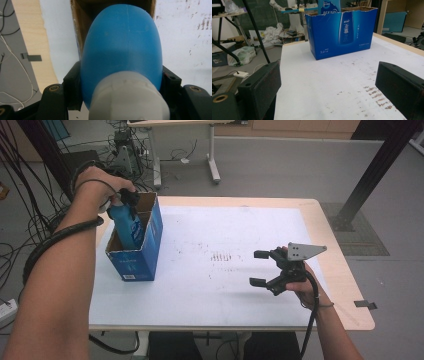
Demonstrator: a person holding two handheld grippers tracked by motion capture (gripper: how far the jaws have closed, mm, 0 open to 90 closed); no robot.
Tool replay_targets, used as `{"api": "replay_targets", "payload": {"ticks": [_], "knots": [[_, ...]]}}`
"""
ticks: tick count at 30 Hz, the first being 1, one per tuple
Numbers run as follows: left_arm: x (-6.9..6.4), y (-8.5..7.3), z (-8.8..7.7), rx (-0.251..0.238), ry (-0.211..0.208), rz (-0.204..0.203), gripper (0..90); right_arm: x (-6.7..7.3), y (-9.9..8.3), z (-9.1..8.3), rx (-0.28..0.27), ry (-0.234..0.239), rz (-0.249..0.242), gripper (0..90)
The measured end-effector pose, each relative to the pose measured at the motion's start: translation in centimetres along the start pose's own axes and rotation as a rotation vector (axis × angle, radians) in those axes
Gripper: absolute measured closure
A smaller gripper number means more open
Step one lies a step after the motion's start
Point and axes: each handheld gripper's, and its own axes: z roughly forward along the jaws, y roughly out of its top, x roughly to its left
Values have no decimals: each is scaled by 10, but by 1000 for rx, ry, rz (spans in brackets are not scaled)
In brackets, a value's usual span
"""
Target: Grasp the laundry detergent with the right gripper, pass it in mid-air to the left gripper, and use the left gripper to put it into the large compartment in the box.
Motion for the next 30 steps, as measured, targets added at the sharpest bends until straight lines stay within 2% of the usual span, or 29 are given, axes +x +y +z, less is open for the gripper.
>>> {"api": "replay_targets", "payload": {"ticks": [13,16,17,20,30], "knots": [[0,1,24,31,-2,1,372,0,0,-1,3,0,2,63],[0,1,28,30,-6,-4,373,0,0,-1,1,-1,1,63],[-1,1,30,29,-10,-17,372,0,0,-1,0,-2,1,63],[1,1,34,37,-7,-7,373,0,0,-2,-5,-3,-1,63],[-1,3,48,50,-15,-12,373,0,-1,-4,-8,-8,1,64]]}}
